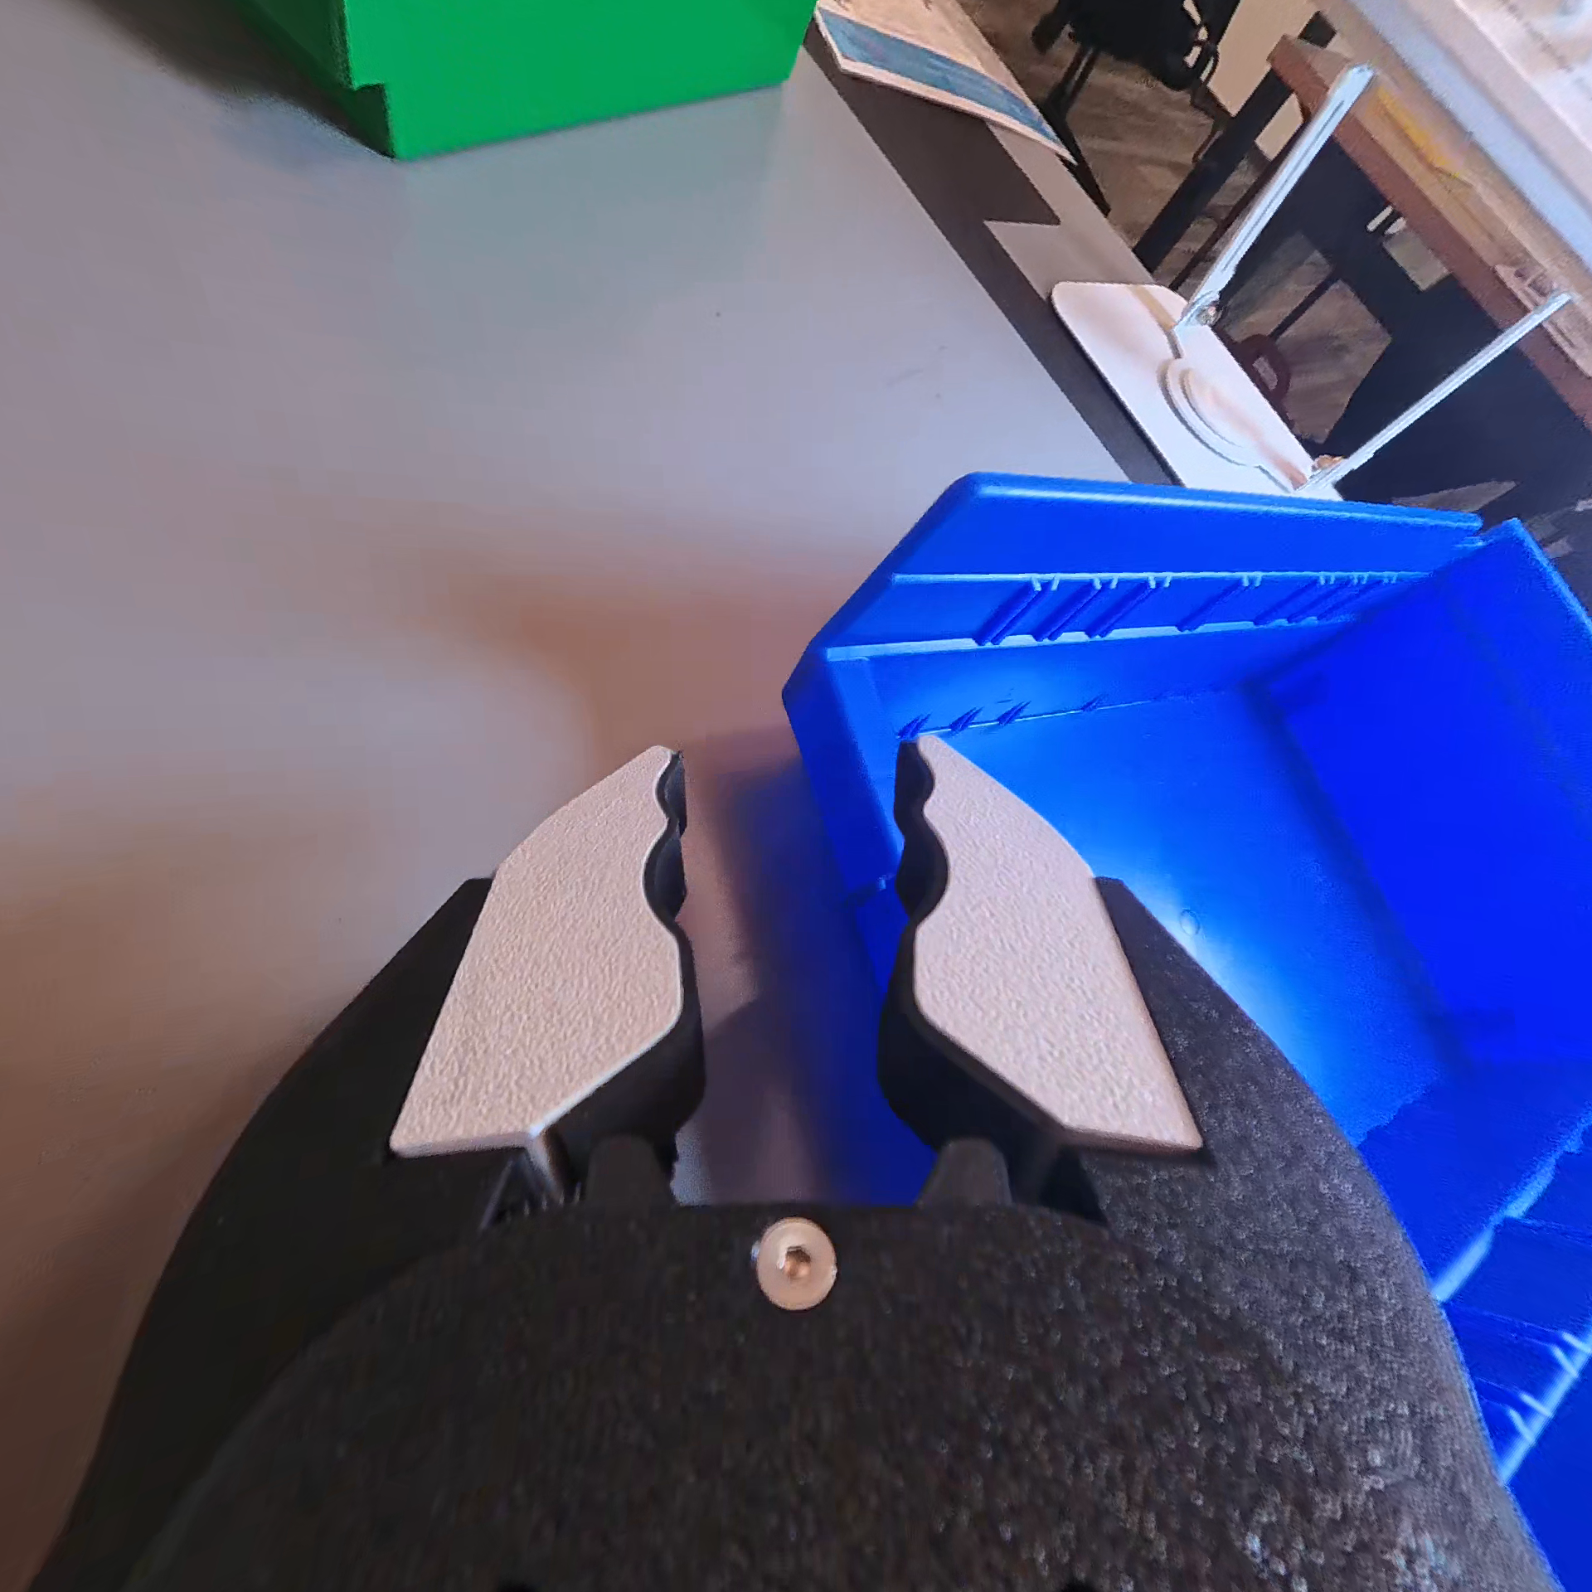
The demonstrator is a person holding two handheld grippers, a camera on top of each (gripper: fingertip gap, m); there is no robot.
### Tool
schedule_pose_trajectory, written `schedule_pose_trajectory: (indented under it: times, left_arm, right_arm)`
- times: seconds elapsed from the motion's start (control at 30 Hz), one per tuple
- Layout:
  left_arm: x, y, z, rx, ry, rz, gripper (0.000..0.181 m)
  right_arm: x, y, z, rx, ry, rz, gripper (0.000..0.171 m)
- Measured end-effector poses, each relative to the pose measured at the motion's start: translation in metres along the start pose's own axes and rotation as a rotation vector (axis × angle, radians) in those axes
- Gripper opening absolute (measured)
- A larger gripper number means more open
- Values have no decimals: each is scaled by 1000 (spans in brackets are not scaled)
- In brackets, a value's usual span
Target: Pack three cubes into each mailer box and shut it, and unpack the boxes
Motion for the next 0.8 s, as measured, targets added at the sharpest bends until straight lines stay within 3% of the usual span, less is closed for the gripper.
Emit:
schedule_pose_trajectory:
  times: [0.03, 0.13, 0.27, 0.57, 0.8]
  left_arm:
    - [6, 2, -5, 16, -33, -21, 109]
    - [18, 3, -10, 4, -190, -105, 125]
    - [41, -4, -7, 28, -314, -246, 133]
    - [36, -2, -14, 75, -235, -127, 133]
    - [-26, 4, -32, -29, -121, 135, 132]
  right_arm:
    - [0, -2, -1, -3, -1, -1, 46]
    - [-1, -3, -2, 12, 13, 16, 46]
    - [-4, 3, 1, 38, -11, 60, 45]
    - [-7, 9, 0, 39, -2, 101, 43]
    - [-14, 16, 0, -8, -35, 145, 43]
Point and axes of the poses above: each gripper's, where its closed fingertips meet, x out along the fingers, y out of its top, z = x × y across the jaws, the point moved 4 cm from there along -x, back along the fingers, and after that the axes turned 3 degrees about -x, right-handed, at the moved point
